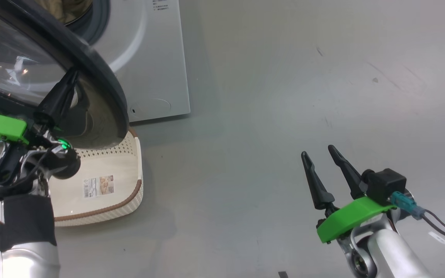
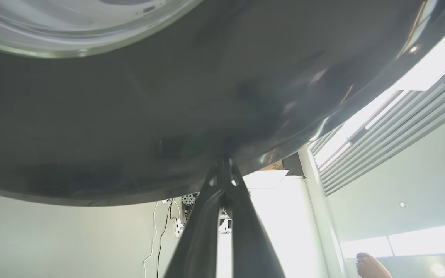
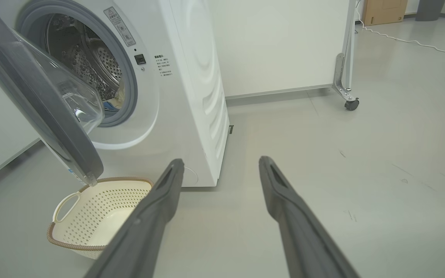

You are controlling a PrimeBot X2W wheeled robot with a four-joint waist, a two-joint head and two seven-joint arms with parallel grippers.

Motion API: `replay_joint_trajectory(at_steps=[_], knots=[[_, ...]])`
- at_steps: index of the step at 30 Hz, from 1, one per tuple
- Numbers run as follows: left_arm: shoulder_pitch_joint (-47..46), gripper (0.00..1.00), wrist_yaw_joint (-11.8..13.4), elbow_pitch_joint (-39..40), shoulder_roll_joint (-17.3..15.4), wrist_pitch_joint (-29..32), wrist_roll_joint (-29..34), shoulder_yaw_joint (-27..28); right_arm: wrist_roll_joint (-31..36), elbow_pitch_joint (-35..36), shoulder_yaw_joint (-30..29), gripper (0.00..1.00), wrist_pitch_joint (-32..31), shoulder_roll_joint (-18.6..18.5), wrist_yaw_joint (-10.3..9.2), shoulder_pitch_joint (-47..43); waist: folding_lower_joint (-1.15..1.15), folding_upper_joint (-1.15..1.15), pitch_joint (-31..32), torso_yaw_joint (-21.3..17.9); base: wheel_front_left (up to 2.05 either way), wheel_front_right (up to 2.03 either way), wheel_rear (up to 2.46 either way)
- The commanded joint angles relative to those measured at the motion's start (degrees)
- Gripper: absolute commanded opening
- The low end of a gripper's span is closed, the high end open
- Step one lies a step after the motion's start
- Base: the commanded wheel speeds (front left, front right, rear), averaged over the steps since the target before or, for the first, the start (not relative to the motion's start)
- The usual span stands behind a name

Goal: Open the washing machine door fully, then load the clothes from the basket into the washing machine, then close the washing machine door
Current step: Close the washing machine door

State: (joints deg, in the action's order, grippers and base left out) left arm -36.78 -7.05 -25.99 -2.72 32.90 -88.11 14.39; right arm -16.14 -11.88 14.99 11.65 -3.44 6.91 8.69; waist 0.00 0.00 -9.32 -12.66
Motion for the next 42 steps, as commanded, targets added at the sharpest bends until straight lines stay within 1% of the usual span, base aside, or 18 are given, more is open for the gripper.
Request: replay_joint_trajectory(at_steps=[1, 8, 14, 18, 20, 23, 27, 29, 32, 35, 39, 42], knots=[[-2.6, 0.0, -0.4, 2.3, -1.3, -0.4, -0.6, 0.8, -0.5, 1.4, 0.8, 1.0, 0.9, 0.3, 0.58, 2.6, 0.0, 0.0, -0.1, -0.3, 0.0, 0.0, 0.0], [-4.1, 0.0, -0.4, 2.2, -0.4, -2.9, -1.9, -2.3, -0.5, 0.9, 0.6, 1.0, 1.2, 0.4, 0.58, 2.9, 0.0, 0.0, -0.1, -1.1, 0.0, 0.0, 0.0], [-1.5, 0.0, -0.4, 3.7, -0.3, -2.5, -2.2, -3.8, -0.7, 0.6, -1.1, 1.0, 1.7, 0.4, 0.58, 2.6, 0.0, 0.0, 0.9, -0.4, 0.0, 0.0, 0.0], [2.7, 0.0, -0.4, 8.3, -0.3, -0.4, -2.1, -5.1, -0.3, 0.7, -3.8, 1.0, 2.0, 0.3, 0.58, 1.7, 0.0, 0.0, 2.6, 1.2, 0.0, 0.0, 0.0], [5.5, 0.0, -0.4, 12.0, -0.6, -0.2, -0.4, -6.3, 0.0, 1.0, -5.1, 1.0, 2.1, 0.0, 0.58, 1.2, 0.0, 0.0, 3.7, 2.2, 0.0, 0.0, 0.0], [10.2, 0.0, -0.4, 18.4, -1.7, -2.0, 3.6, -8.7, 0.2, 1.9, -6.8, 1.0, 2.2, -0.4, 0.58, 0.4, 0.0, 0.0, 5.6, 3.6, 0.0, 0.0, 0.0], [17.0, 0.0, -0.4, 26.4, -4.0, -8.3, 9.8, -12.2, 0.4, 3.5, -8.5, 1.0, 2.3, -1.1, 0.58, -0.8, 0.0, 0.0, 8.1, 5.4, 0.0, 0.0, 0.0], [20.1, 0.0, -0.4, 29.7, -6.6, -13.1, 14.7, -15.2, 0.5, 4.6, -9.1, 1.0, 2.2, -1.3, 0.58, -1.4, 0.0, 0.0, 8.9, 6.5, 0.0, 0.0, 0.0], [24.1, 0.0, -0.4, 31.9, -9.6, -21.9, 19.6, -19.6, 0.5, 6.1, -9.8, 1.0, 2.2, -1.6, 0.58, -2.3, 0.0, 0.0, 10.1, 8.2, 0.0, 0.0, 0.0], [27.0, 0.0, -0.4, 32.2, -13.5, -31.0, 24.5, -24.1, 0.5, 7.3, -10.3, 1.0, 2.0, -1.7, 0.58, -3.3, 0.0, 0.0, 11.1, 9.7, 0.0, 0.0, 0.0], [29.9, 0.0, -0.4, 30.2, -17.4, -42.6, 30.2, -28.3, 0.4, 8.3, -10.0, 1.0, 1.7, -1.6, 0.58, -4.2, 0.0, 0.0, 12.2, 11.0, 0.0, 0.0, 0.0], [31.2, 0.0, -0.4, 28.0, -19.2, -46.7, 35.1, -30.0, 0.4, 8.7, -9.7, 1.0, 1.5, -1.5, 0.58, -4.9, 0.0, 0.0, 12.9, 11.9, 0.0, 0.0, 0.0]])
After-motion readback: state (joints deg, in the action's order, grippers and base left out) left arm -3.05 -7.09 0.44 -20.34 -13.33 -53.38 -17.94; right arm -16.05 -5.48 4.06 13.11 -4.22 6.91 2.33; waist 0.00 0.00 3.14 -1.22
